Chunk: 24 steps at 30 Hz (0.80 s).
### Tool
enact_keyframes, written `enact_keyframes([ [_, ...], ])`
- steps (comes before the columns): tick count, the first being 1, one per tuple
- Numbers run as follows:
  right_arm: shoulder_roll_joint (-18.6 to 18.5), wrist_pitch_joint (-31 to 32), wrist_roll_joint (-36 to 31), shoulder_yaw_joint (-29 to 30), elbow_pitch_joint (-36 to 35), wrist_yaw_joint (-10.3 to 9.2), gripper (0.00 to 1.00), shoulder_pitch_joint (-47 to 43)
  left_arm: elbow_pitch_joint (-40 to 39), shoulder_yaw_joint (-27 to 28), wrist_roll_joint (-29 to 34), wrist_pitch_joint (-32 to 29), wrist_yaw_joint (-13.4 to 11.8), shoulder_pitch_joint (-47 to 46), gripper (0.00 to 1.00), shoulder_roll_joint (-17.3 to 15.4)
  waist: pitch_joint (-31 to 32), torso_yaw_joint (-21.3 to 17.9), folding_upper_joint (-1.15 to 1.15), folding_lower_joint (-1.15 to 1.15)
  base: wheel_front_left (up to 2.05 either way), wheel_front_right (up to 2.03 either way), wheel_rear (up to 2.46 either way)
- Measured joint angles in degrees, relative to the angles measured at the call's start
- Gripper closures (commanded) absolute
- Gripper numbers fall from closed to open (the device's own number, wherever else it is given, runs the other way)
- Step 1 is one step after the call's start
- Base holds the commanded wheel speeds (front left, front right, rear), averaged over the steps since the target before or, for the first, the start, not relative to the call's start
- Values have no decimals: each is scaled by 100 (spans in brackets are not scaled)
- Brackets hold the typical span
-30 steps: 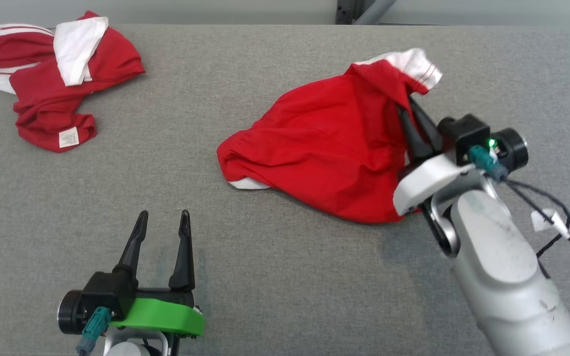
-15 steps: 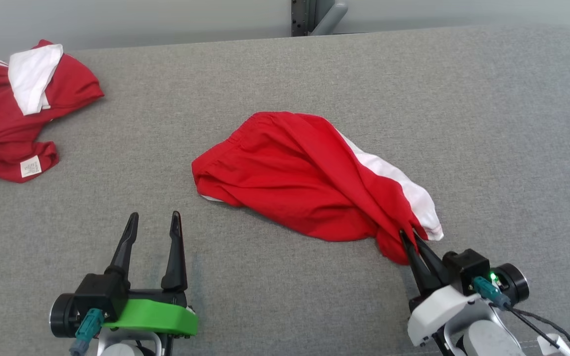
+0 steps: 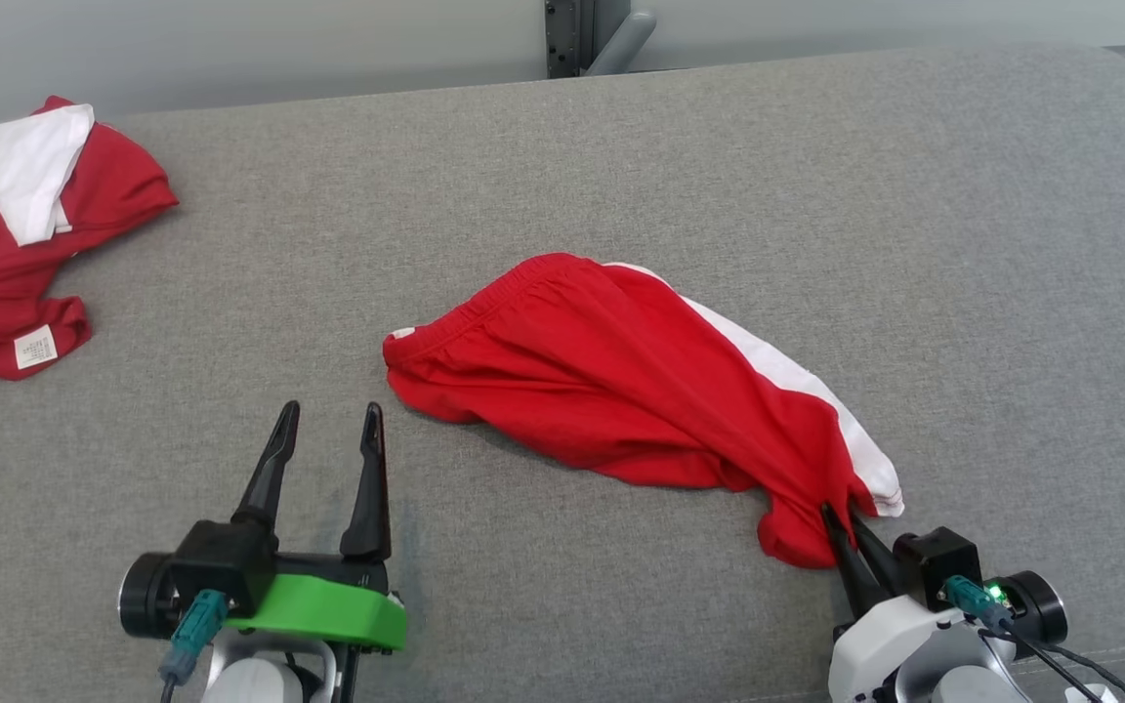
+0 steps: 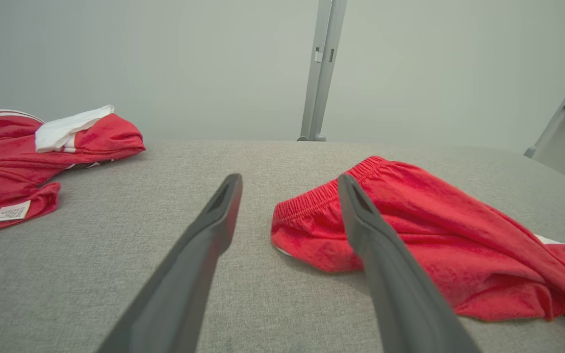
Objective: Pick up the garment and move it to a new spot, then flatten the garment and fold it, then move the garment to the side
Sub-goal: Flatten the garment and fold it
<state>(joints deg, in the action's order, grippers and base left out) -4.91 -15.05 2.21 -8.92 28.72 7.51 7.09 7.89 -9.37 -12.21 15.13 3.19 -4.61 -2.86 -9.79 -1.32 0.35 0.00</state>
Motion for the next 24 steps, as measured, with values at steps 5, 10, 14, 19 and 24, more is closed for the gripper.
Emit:
enact_keyframes([
  [5,59,0,7,167,-113,0,0,20,178,-252,98,0,143,-415,0,0,10,-70,0,0,0,0,0],
  [10,76,0,-30,505,-569,0,0,-44,891,-664,125,-238,281,-1201,0,1,40,-215,0,0,0,0,0],
  [14,92,0,-145,802,-1079,0,0,-135,1452,-984,38,-846,348,-1992,0,4,43,-369,0,0,0,0,0],
  [19,109,0,-247,895,-1436,0,0,-186,2164,-1289,-238,-1543,391,-2880,0,8,-18,-576,0,0,0,0,0],
  [24,135,0,-279,771,-1539,0,0,-163,2886,-1427,-420,-2277,392,-3541,0,4,-99,-758,0,0,0,0,0],
])
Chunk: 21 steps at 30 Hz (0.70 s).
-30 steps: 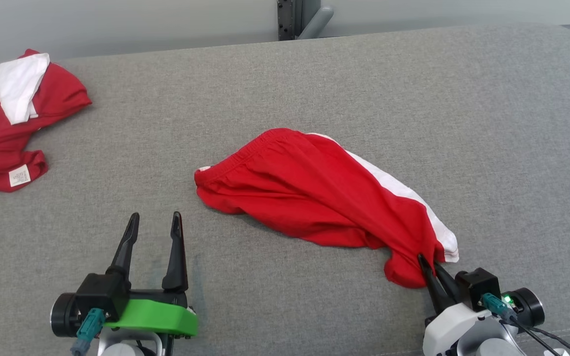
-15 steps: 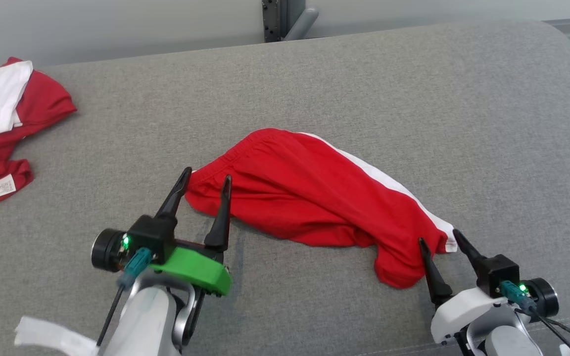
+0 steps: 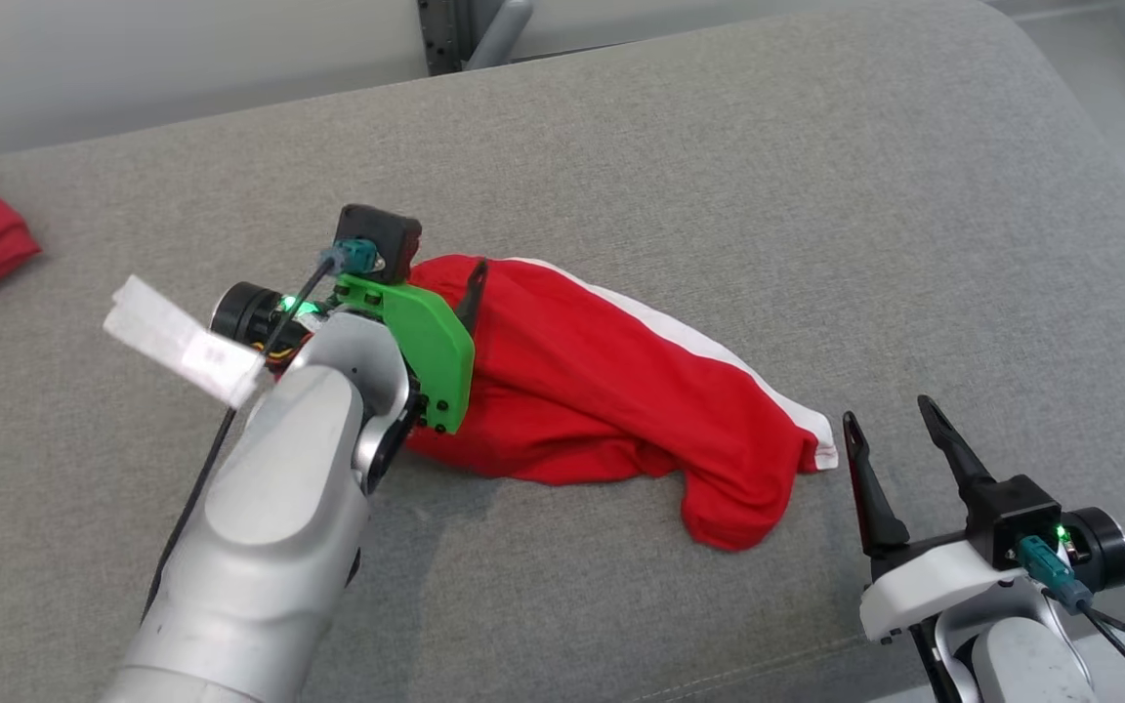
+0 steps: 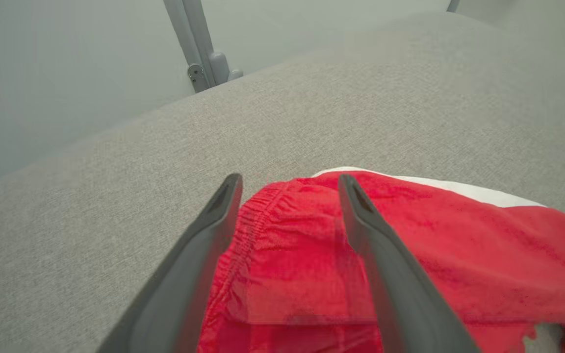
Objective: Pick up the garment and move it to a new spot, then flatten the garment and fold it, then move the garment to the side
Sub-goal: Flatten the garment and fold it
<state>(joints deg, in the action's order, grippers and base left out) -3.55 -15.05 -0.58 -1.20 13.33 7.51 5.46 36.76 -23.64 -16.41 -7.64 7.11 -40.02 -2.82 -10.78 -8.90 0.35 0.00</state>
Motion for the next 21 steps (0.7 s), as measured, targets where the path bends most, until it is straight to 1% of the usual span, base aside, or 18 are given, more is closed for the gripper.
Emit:
enact_keyframes([
  [2,11,0,-3,-68,-25,0,0,27,370,-73,0,-497,0,-292,0,-8,-46,-94,0,0,0,0,0],
  [5,23,0,-2,-92,-69,0,0,59,710,-157,10,-975,1,-646,0,-13,-130,-212,0,0,0,0,0],
  [7,26,0,-2,-94,-79,0,0,59,845,-212,94,-1125,-9,-828,0,-15,-188,-269,0,0,0,0,0],
  [11,40,0,-3,-115,-96,0,0,68,1121,-278,223,-1257,-174,-1031,0,-55,-275,-356,0,0,0,0,0],
  [14,45,0,-7,-111,-111,0,0,79,1352,-277,222,-1466,-244,-1098,0,-77,-321,-386,0,0,0,0,0],
  [18,48,0,-25,-107,-126,0,0,81,1597,-286,49,-1826,-159,-1109,0,-79,-337,-362,0,0,0,0,0],
  [20,53,0,-37,-87,-141,0,0,80,1619,-311,24,-1883,-144,-1109,0,-80,-334,-332,0,0,0,0,0],
  [21,53,0,-43,-69,-147,0,0,80,1616,-314,-21,-1880,-122,-1109,50,-78,-332,-313,0,0,0,0,0],
])
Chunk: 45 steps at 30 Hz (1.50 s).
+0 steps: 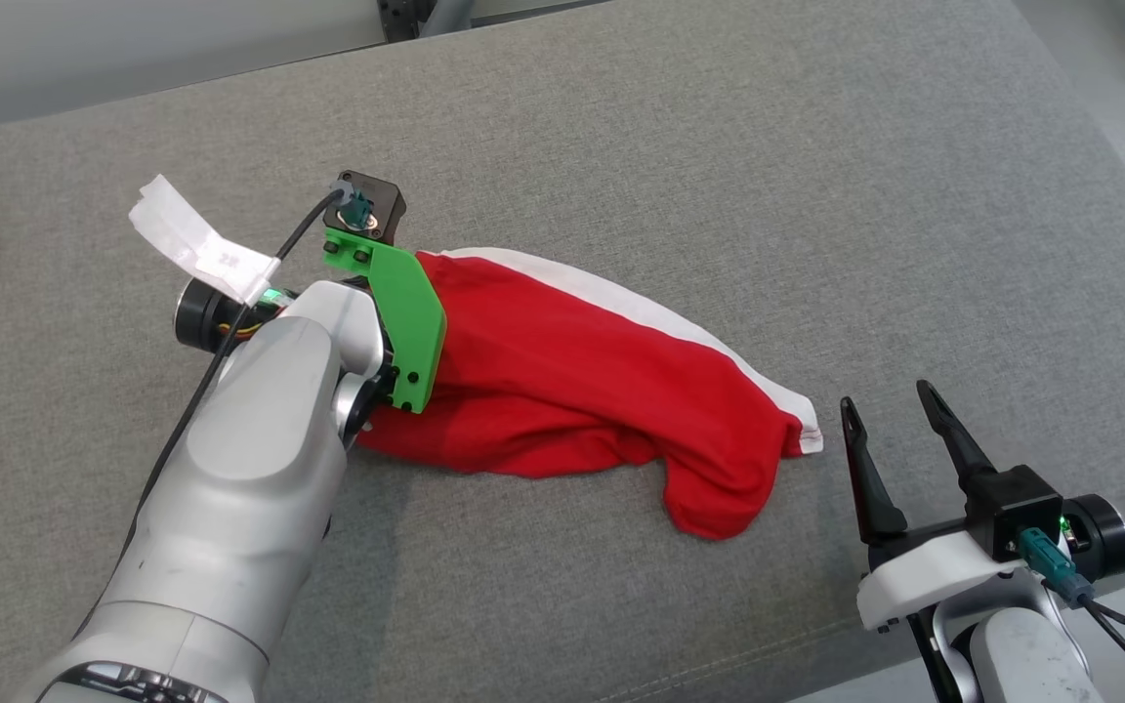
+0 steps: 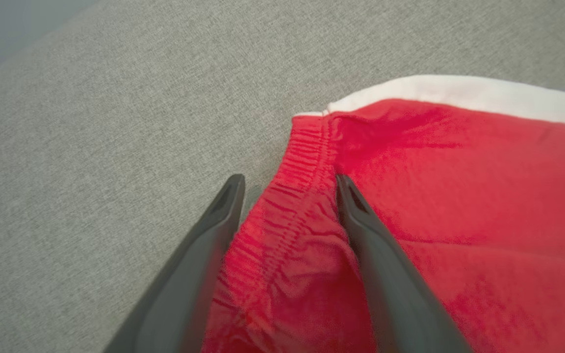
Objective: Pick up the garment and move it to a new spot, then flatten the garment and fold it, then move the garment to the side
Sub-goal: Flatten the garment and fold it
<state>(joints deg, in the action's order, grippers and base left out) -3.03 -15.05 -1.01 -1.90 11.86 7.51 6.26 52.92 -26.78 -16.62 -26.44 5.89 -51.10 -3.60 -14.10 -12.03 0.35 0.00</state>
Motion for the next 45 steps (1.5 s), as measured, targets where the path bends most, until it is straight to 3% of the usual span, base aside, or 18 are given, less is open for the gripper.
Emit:
enact_keyframes([
  [2,0,0,-9,11,-10,0,0,0,-33,-9,-76,57,16,3,100,4,6,41,0,0,0,0,0],
  [9,4,0,-15,-33,-19,0,0,26,-258,-237,-410,125,115,156,100,51,58,139,0,0,0,0,0],
  [18,8,0,-22,21,-49,0,0,61,-928,-233,-369,1867,-123,-91,100,68,84,163,0,0,0,0,0],
  [23,10,0,-22,63,-47,0,0,65,-1283,-408,-519,2592,-99,-140,100,73,120,209,0,0,0,0,0],
  [28,13,0,-8,182,-63,0,0,-40,-1716,-469,-671,3243,-141,610,100,24,176,380,0,0,0,0,0],
  [33,12,0,44,222,-37,0,0,-160,-2208,-387,-761,3716,-270,1655,100,-337,252,555,0,0,0,0,0],
  [39,15,0,93,186,65,0,0,-255,-2786,-387,-940,3912,-367,2883,100,-539,372,745,0,0,0,0,0],
  [45,16,0,130,110,157,0,0,-299,-2783,-331,-1132,3991,-498,3491,100,-558,543,825,0,0,0,0,0],
])
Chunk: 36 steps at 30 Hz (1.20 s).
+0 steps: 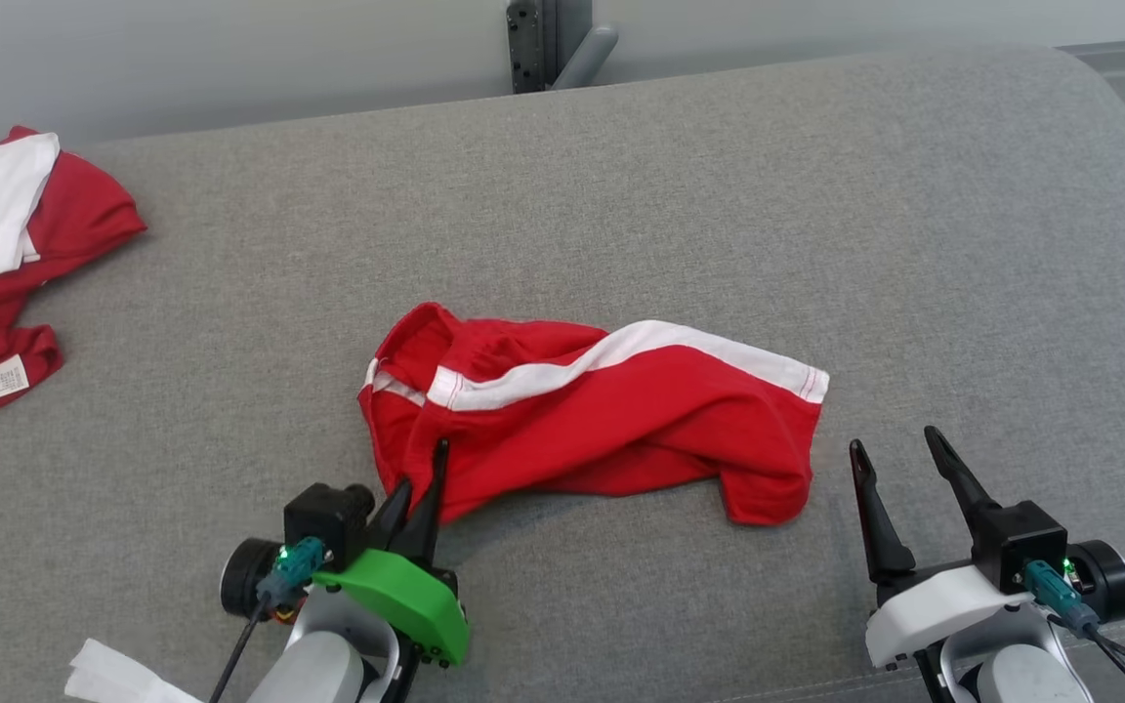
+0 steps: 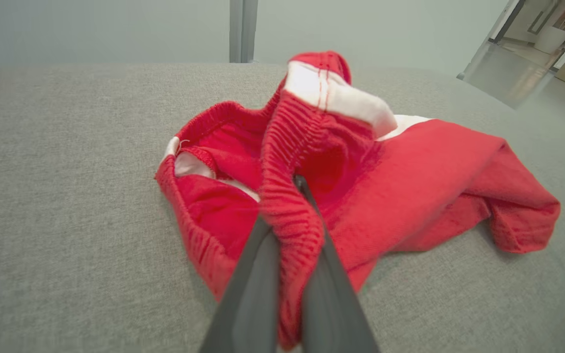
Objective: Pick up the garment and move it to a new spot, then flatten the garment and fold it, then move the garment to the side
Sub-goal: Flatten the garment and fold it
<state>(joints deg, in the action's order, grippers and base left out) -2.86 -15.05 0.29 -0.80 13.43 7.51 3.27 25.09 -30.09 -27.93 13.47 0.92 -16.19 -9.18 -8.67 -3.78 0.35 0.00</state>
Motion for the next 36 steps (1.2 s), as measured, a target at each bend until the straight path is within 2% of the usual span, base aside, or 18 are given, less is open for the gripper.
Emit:
enact_keyframes([
  [5,1,0,13,9,5,0,0,-7,241,223,-172,88,-40,250,100,81,89,-58,0,0,0,0,0],
  [9,-1,0,67,9,8,0,0,-42,555,505,-399,131,24,361,100,179,129,-139,0,0,0,0,0],
  [11,0,0,104,-9,11,0,0,-53,734,703,-550,149,94,365,93,250,138,-177,0,0,0,0,0],
  [14,-1,0,133,-35,19,0,0,-52,907,988,-687,157,172,360,55,352,139,-217,0,0,0,0,0],
  [16,0,0,164,-53,18,0,0,-52,996,1105,-632,165,225,349,0,386,139,-242,0,0,0,0,0],
  [23,0,0,169,-18,-20,0,0,-32,916,1434,-383,167,391,353,0,483,137,-257,0,0,0,0,0],
  [36,0,0,272,90,-209,0,0,-14,-442,2147,364,167,533,1037,0,578,252,-118,0,0,0,0,0],
])
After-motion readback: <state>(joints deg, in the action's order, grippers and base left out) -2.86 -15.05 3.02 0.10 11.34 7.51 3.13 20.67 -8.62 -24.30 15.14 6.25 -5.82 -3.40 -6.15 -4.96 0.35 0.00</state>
